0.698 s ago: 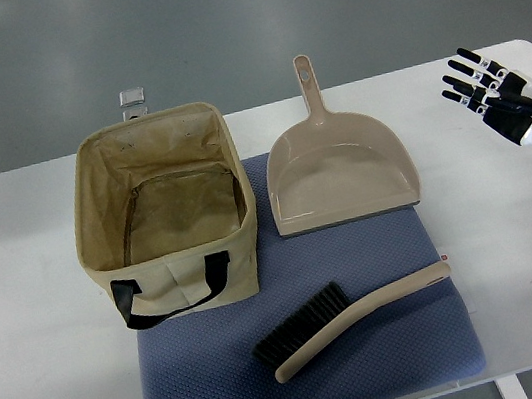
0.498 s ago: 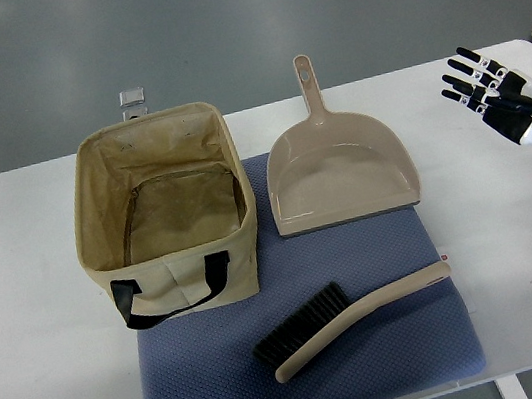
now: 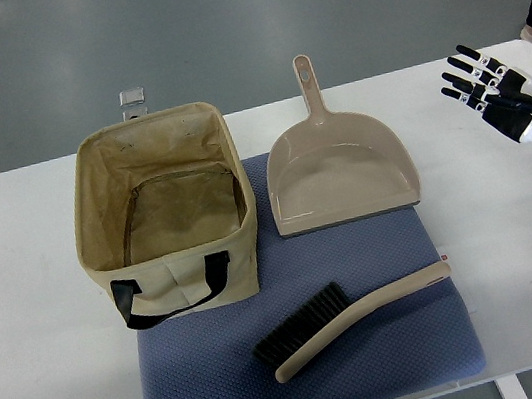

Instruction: Put pink broom in yellow bag with right hand

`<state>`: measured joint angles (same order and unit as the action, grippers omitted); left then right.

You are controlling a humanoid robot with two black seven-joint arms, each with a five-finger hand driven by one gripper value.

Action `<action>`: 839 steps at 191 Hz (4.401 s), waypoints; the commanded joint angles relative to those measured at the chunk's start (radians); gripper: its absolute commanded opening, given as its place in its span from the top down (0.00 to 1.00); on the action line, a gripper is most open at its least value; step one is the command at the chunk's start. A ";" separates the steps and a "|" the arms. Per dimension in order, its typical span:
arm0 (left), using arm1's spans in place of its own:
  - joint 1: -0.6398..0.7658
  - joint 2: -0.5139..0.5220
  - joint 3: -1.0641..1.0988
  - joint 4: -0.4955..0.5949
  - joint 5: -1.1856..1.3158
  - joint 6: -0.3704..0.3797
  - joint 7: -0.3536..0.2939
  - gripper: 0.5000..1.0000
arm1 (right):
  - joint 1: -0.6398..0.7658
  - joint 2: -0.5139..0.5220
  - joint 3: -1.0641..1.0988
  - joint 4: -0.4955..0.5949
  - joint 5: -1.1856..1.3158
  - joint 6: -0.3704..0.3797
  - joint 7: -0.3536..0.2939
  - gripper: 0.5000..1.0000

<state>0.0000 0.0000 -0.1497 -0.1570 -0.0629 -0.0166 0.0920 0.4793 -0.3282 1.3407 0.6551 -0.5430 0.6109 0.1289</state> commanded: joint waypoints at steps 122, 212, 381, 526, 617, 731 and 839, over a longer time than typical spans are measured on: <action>0.000 0.000 -0.001 0.001 0.000 0.000 0.000 0.00 | 0.004 0.000 0.003 0.000 0.000 0.000 0.000 0.14; 0.000 0.000 -0.001 0.001 0.000 0.000 0.000 0.00 | 0.007 -0.002 -0.002 0.012 0.000 0.000 0.000 0.14; 0.000 0.000 -0.001 0.001 0.000 0.000 0.000 0.00 | 0.110 -0.311 -0.396 0.603 -0.508 0.000 0.109 0.15; 0.000 0.000 -0.001 0.001 0.000 0.000 0.000 0.00 | 0.196 -0.463 -0.948 0.971 -1.115 -0.401 0.106 0.21; 0.000 0.000 -0.001 0.001 0.000 0.000 0.000 0.00 | 0.194 -0.465 -1.042 1.003 -1.200 -0.462 0.064 0.38; 0.000 0.000 -0.001 0.001 0.000 0.000 0.000 0.00 | 0.177 -0.459 -1.066 0.985 -1.295 -0.477 0.029 0.53; 0.000 0.000 -0.001 0.001 0.000 0.000 0.000 0.00 | 0.176 -0.456 -1.058 0.960 -1.344 -0.539 0.028 1.00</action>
<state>0.0000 0.0000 -0.1501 -0.1565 -0.0629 -0.0169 0.0920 0.6443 -0.7751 0.2755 1.6178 -1.8872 0.0988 0.1548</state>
